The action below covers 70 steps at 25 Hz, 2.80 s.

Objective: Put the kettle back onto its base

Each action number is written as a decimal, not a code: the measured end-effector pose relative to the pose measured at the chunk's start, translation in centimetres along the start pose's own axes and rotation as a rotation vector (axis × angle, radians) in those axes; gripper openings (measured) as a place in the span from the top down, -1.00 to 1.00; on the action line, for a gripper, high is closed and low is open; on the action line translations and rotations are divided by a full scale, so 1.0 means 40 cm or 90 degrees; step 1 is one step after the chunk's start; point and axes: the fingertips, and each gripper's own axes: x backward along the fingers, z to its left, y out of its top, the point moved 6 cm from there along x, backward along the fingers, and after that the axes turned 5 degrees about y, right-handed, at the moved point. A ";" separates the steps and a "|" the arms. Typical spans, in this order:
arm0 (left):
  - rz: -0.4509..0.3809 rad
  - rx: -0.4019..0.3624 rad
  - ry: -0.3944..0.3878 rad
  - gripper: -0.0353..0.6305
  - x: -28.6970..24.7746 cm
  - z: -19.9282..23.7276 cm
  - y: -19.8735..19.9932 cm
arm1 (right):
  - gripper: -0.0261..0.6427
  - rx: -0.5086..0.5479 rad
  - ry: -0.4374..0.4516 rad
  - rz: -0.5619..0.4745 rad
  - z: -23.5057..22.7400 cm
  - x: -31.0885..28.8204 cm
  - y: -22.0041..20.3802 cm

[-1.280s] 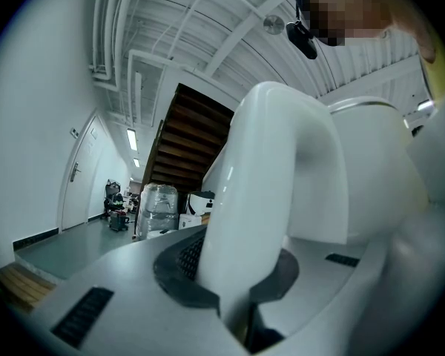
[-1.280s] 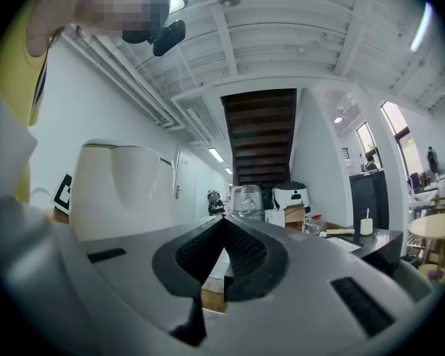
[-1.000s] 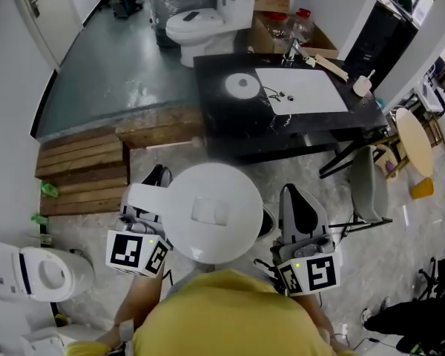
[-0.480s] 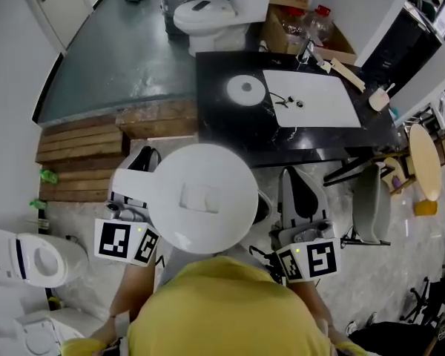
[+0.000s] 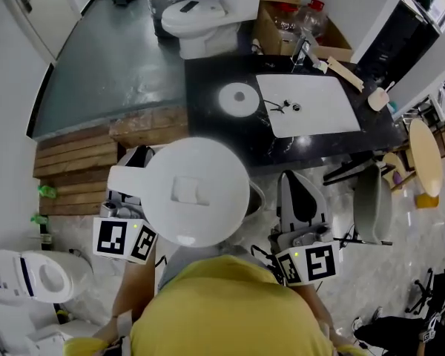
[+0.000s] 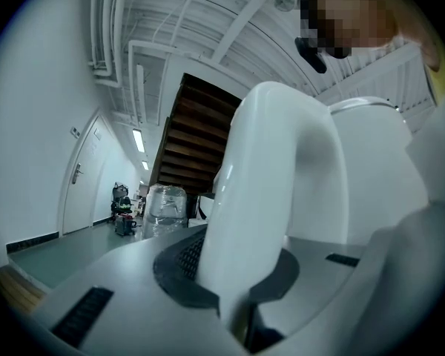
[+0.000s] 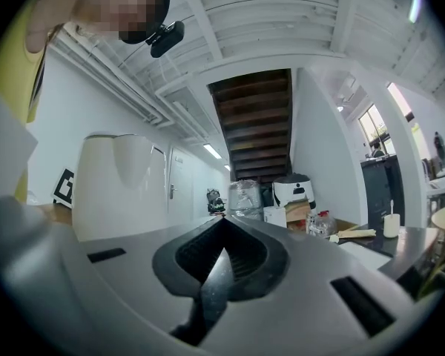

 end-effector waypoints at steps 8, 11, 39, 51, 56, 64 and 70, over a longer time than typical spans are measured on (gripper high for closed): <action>0.009 0.010 -0.065 0.76 -0.180 0.031 0.005 | 0.88 -0.007 -0.039 -0.003 -0.034 -0.127 0.019; 0.008 0.002 -0.091 0.76 -0.252 0.045 0.008 | 0.88 -0.007 -0.061 -0.001 -0.053 -0.176 0.016; 0.007 -0.009 -0.112 0.76 -0.619 0.060 -0.034 | 0.88 -0.019 -0.042 0.011 -0.169 -0.432 -0.019; 0.010 -0.019 -0.103 0.76 -0.720 0.046 -0.093 | 0.88 -0.027 -0.039 0.002 -0.243 -0.510 -0.044; 0.001 -0.018 -0.097 0.76 -0.756 0.049 -0.102 | 0.88 -0.024 -0.040 -0.006 -0.269 -0.540 -0.052; -0.001 -0.015 -0.093 0.76 -0.817 0.043 -0.128 | 0.88 -0.013 -0.041 -0.016 -0.323 -0.584 -0.065; -0.004 -0.025 -0.095 0.76 -0.859 0.031 -0.157 | 0.88 -0.008 -0.047 -0.020 -0.366 -0.611 -0.088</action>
